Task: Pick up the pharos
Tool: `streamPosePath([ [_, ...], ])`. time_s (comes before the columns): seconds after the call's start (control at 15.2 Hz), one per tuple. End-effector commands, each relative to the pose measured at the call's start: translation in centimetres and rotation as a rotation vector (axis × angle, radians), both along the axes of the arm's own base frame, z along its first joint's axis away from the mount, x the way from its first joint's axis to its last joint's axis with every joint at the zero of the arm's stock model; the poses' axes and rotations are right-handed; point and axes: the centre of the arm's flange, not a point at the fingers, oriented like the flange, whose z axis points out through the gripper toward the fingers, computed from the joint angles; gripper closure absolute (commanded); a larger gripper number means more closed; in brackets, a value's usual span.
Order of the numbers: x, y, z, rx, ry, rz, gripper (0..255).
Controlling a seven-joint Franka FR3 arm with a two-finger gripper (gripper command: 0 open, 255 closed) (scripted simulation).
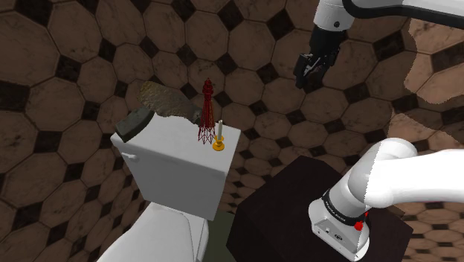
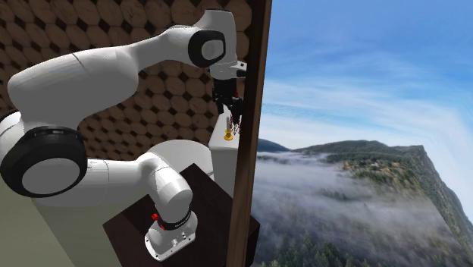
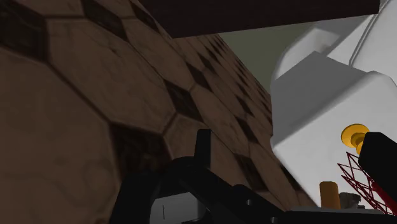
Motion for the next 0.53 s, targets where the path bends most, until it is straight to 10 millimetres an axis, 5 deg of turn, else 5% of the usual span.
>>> streamPosePath([
  [0.0,0.0,0.0,0.0,0.000,0.000,0.000,0],
  [0.46,5.4,5.5,-1.9,0.043,-0.084,-0.038,0],
])
